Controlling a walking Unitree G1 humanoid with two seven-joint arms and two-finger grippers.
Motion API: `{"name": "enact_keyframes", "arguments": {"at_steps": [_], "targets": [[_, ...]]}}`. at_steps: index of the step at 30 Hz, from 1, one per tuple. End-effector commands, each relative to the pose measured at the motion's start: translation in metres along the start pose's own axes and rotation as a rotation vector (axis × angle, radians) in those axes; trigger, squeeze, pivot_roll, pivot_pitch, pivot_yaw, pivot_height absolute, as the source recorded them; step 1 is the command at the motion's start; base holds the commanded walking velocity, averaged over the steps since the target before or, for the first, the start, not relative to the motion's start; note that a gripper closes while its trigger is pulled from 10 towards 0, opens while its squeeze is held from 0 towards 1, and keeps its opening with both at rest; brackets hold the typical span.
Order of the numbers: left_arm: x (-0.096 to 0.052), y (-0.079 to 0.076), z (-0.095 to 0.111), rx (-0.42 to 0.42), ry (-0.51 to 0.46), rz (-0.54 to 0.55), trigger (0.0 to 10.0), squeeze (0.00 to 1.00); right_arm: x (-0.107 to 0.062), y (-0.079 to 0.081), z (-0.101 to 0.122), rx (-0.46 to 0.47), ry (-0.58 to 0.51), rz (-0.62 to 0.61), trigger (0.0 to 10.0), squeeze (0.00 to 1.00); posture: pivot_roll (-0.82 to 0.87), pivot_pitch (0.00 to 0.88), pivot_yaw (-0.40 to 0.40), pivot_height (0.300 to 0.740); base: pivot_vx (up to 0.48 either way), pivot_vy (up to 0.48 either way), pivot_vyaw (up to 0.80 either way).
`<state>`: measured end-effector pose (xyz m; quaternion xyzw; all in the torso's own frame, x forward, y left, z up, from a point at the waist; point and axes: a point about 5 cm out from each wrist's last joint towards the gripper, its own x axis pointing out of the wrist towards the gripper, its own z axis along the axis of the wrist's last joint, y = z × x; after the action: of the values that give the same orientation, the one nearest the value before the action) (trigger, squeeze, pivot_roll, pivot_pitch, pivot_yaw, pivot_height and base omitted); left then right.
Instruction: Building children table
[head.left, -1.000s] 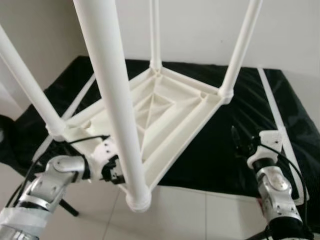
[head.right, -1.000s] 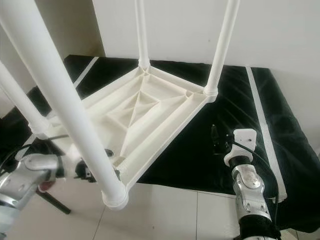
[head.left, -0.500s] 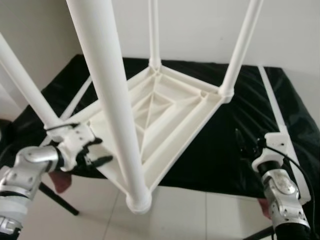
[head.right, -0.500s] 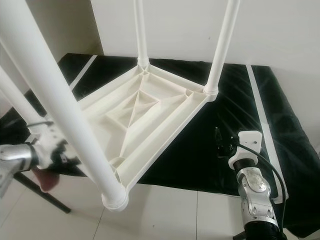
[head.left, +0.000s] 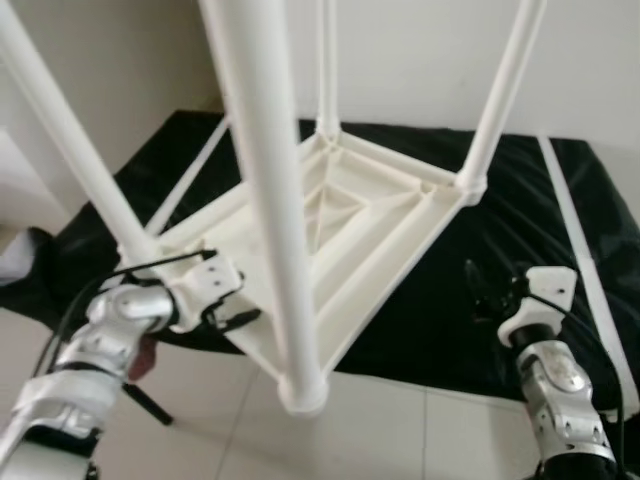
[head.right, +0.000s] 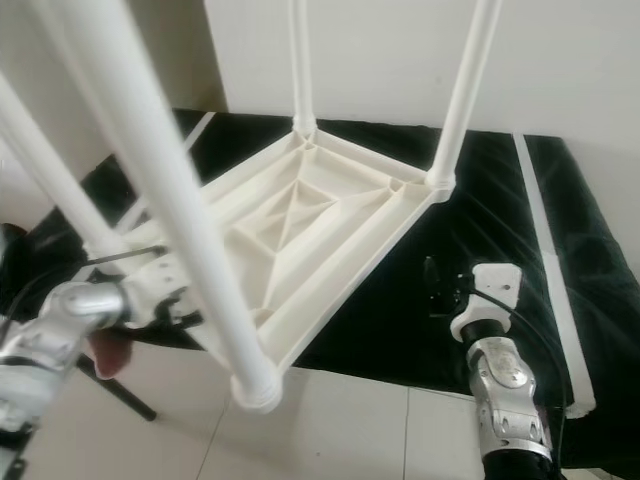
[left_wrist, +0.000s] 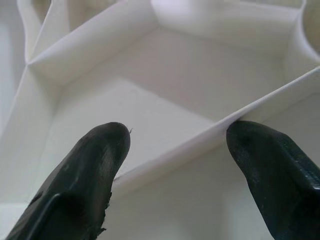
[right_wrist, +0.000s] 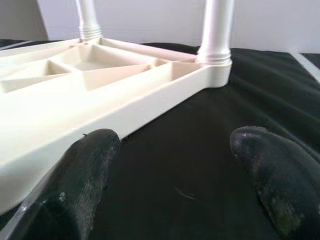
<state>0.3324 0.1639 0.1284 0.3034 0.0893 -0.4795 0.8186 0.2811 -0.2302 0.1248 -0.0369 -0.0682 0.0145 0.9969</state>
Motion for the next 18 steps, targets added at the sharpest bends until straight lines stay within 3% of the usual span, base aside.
{"name": "enact_keyframes", "arguments": {"at_steps": [1,2,8,11,18], "targets": [[0.012,-0.009,-0.008,-0.040,0.013,0.079,10.0,0.00,-0.002,0.003,-0.001,0.014,0.010,0.011,10.0,0.00,0.01,0.057,0.045,0.740,0.000,0.000,0.00],[0.023,-0.007,0.002,-0.094,-0.048,0.103,10.0,0.00,-0.003,0.005,-0.002,0.024,0.013,0.014,10.0,0.00,0.00,0.053,0.047,0.740,0.000,0.000,0.00],[0.036,-0.007,0.016,-0.116,-0.111,0.117,10.0,0.00,-0.004,0.007,-0.003,0.031,0.017,0.024,10.0,0.00,0.00,0.050,0.048,0.740,0.000,0.000,0.00],[0.048,-0.007,0.035,-0.150,-0.206,0.103,10.0,0.00,-0.003,0.007,-0.001,0.036,0.006,0.027,10.0,0.00,0.00,0.036,0.048,0.740,0.000,0.000,0.00],[0.034,-0.003,0.042,-0.145,-0.295,0.036,10.0,0.00,-0.008,0.014,0.000,0.048,0.003,0.077,10.0,0.00,0.00,0.023,0.041,0.740,0.000,0.000,0.00]]}}
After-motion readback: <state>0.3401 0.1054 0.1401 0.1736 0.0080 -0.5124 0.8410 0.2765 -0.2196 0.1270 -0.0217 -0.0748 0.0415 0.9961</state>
